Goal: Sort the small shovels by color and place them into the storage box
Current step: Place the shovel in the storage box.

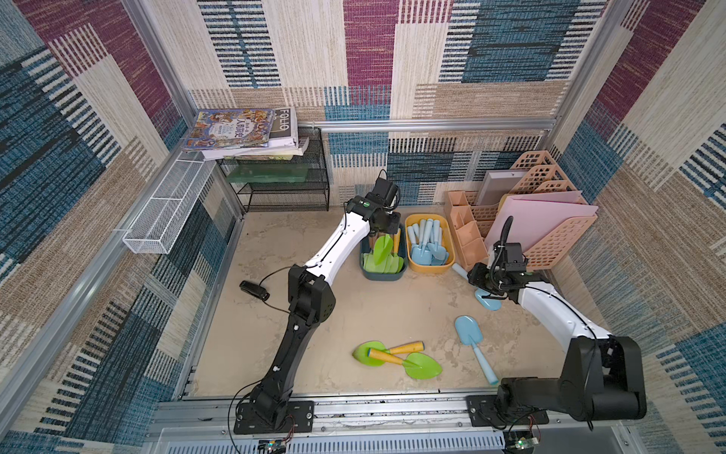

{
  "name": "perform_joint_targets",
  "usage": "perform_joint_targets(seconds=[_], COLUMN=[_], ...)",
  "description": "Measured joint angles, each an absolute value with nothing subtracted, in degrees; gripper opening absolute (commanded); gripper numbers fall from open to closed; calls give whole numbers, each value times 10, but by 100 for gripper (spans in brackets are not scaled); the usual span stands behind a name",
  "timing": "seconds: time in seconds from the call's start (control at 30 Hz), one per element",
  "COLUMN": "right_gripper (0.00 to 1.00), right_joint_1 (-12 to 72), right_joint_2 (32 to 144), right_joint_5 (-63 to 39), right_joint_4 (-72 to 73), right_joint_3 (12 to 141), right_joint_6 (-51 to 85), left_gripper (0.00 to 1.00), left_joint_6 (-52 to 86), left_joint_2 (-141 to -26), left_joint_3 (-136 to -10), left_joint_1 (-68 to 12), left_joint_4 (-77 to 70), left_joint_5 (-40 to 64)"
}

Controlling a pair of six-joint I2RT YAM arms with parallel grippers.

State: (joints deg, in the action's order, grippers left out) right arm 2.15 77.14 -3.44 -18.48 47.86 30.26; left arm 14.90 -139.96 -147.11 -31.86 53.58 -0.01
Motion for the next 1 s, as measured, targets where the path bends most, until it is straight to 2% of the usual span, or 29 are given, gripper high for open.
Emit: perform_joint_targets(seconds=[0.43,0.47,0.6,0.67,0.8,1.0], right_gripper=[48,48,49,50,51,52], right_joint_1=[21,21,21,21,21,13], right_joint_2=[781,781,783,783,783,773], right_joint_5=[-37,-37,-37,-37,-36,-26], right_joint_4=[-179,-179,-177,-177,-177,-190], right_joint_3=[472,471,470,470,470,467], right_joint_6=[300,300,300,300,301,309], left_gripper=[0,5,42,51,58,59], left_joint_6=[202,201,203,203,209,221], left_joint_2=[-1433,-1434,-1432,-1423,-1372,-1243], left_joint_3=[-1409,-1409,-1401,-1385,-1347,-1225], left_joint_1=[-318,-319,-323,-326,-339,-362], left_joint_4=[493,491,485,486,488,462], left_joint_5=[-4,-5,-12,-13,-17,-42])
